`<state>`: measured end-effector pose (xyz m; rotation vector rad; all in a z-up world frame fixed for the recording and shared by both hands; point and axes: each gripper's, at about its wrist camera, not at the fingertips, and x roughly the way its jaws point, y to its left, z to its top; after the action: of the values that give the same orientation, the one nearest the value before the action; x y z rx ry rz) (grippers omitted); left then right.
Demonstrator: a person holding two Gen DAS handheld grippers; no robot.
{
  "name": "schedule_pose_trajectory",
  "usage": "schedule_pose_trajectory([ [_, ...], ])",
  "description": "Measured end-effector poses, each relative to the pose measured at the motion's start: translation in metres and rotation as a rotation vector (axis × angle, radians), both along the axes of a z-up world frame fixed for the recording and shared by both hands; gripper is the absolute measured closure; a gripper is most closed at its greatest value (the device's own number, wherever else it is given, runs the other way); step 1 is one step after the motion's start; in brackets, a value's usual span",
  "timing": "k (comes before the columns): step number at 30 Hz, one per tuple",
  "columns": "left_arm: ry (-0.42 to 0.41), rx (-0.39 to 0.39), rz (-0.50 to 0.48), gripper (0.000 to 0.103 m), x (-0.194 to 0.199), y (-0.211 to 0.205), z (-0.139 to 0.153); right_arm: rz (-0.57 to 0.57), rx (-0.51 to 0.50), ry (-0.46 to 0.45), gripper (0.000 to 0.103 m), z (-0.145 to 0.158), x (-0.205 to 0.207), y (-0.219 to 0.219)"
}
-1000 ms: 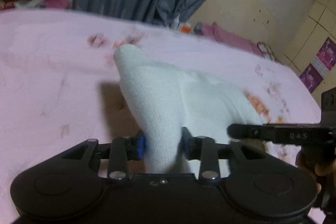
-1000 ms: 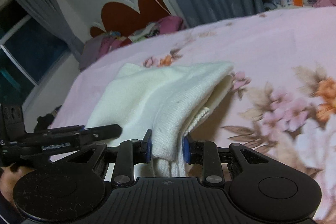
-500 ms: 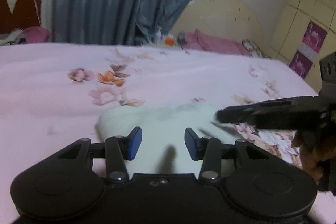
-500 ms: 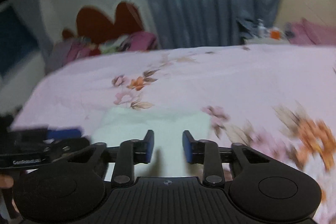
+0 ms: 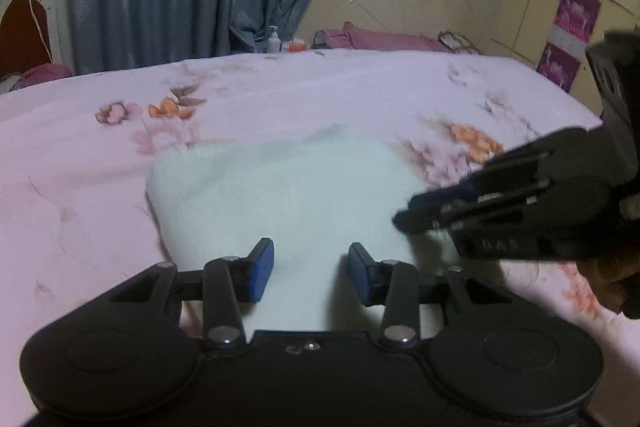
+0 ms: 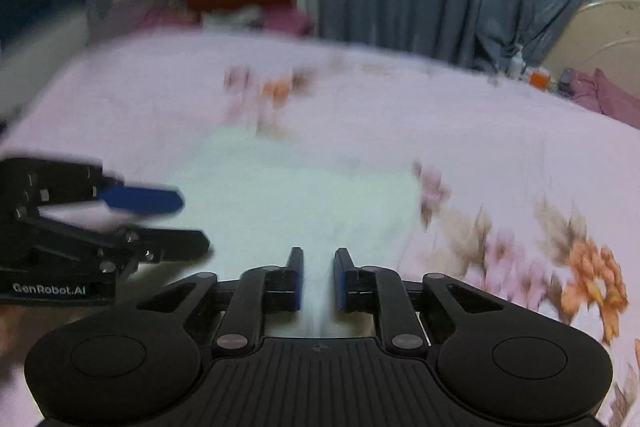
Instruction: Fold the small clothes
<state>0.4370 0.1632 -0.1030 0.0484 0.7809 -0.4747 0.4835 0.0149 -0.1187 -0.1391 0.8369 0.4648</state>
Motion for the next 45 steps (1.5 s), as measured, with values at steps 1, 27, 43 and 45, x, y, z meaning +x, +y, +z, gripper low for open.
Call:
schedule_pose_trajectory([
  [1,-0.006,0.012,0.0,0.064,-0.002,-0.003,0.001,-0.016,0.017,-0.001,0.088,-0.002,0.001,-0.003],
  [27,0.052,0.039,0.174,0.073,-0.142,-0.019,-0.001,0.012,0.014,0.052,0.088,-0.021,-0.125,-0.043],
  [43,-0.125,0.11,0.334,0.001,-0.256,-0.037,0.059,-0.195,0.056,-0.136,0.002,0.039,-0.236,-0.117],
  [45,-0.121,0.097,0.343,0.001,-0.271,-0.038,0.066,-0.204,0.068,-0.123,0.002,0.043,-0.247,-0.124],
])
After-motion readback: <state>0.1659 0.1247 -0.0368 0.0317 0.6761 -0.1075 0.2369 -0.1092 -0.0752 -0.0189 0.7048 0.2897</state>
